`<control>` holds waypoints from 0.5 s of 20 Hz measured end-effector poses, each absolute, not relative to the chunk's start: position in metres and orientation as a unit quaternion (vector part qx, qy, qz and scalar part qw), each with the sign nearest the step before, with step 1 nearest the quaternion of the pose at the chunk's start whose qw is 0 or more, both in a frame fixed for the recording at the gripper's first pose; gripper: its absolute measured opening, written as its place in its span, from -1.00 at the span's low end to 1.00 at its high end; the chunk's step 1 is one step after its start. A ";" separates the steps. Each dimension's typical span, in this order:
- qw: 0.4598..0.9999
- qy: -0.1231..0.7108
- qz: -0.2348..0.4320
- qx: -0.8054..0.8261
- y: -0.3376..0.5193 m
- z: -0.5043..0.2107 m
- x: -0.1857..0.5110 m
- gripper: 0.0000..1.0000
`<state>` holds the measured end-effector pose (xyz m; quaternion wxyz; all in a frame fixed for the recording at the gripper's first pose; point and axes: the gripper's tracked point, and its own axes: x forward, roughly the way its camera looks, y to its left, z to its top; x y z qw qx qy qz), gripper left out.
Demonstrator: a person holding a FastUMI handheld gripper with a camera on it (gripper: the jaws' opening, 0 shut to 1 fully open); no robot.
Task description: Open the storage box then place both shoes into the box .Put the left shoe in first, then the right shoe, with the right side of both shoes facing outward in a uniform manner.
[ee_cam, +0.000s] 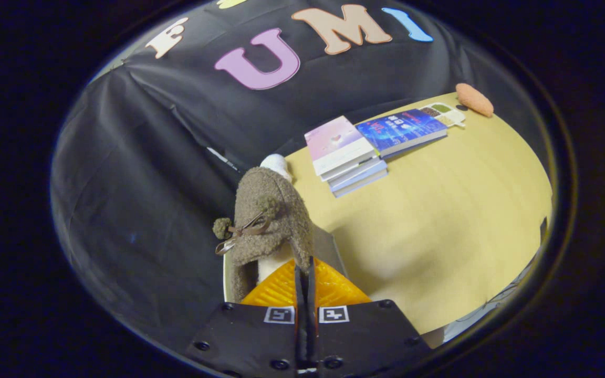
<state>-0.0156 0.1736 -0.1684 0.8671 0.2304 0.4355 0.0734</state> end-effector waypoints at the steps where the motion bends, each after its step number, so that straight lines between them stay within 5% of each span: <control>1: 0.865 0.440 0.076 0.229 0.180 -0.172 -0.019 -0.93; 10: 0.854 0.473 0.056 0.208 0.190 -0.220 -0.044 -0.93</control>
